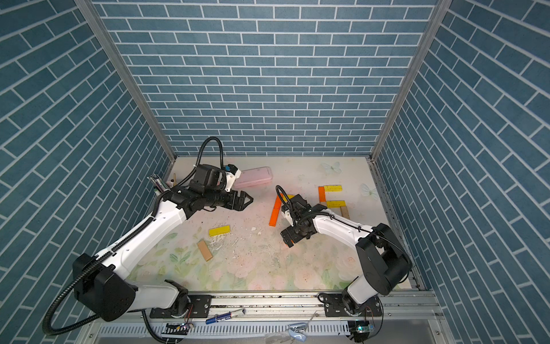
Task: Assemble the number 6 with building blocks
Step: Pick up the building block from the center of the board.
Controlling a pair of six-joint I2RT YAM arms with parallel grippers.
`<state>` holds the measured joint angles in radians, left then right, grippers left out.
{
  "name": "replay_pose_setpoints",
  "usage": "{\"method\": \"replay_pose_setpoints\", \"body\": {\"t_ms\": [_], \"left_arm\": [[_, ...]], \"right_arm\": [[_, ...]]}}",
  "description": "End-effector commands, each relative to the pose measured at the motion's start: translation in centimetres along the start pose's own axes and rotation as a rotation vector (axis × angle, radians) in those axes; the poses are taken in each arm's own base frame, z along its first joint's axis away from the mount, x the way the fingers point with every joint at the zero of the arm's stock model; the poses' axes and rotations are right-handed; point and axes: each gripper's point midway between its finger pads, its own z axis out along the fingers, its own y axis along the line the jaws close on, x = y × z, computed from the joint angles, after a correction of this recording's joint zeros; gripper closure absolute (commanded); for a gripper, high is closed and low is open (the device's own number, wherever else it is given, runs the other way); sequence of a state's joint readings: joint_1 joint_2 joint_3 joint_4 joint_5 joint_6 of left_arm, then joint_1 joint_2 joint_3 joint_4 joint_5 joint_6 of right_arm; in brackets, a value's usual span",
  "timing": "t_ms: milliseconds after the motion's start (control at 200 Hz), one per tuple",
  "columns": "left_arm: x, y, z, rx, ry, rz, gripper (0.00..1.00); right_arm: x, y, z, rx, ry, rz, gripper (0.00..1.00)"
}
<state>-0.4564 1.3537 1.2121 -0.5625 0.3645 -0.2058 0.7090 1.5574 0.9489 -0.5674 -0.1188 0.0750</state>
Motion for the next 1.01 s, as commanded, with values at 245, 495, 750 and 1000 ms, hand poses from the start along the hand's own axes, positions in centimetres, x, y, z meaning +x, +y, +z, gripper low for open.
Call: {"method": "replay_pose_setpoints", "body": {"t_ms": [245,495,750,1000], "left_arm": [[0.2,0.2,0.1,0.005,0.004,-0.011,0.07],[0.2,0.2,0.1,0.006,0.0,-0.01,0.07],[0.1,0.1,0.0,0.008,0.0,-0.01,0.07],[0.1,0.1,-0.1,0.009,-0.004,-0.011,0.07]], "right_arm": [[-0.2,-0.4,1.8,0.027,0.068,0.051,0.01],[0.2,-0.4,2.7,0.063,0.083,0.09,0.01],[0.9,-0.3,3.8,0.112,0.126,0.093,0.02],[-0.5,-1.6,3.0,0.195,0.078,0.184,0.08]]}}
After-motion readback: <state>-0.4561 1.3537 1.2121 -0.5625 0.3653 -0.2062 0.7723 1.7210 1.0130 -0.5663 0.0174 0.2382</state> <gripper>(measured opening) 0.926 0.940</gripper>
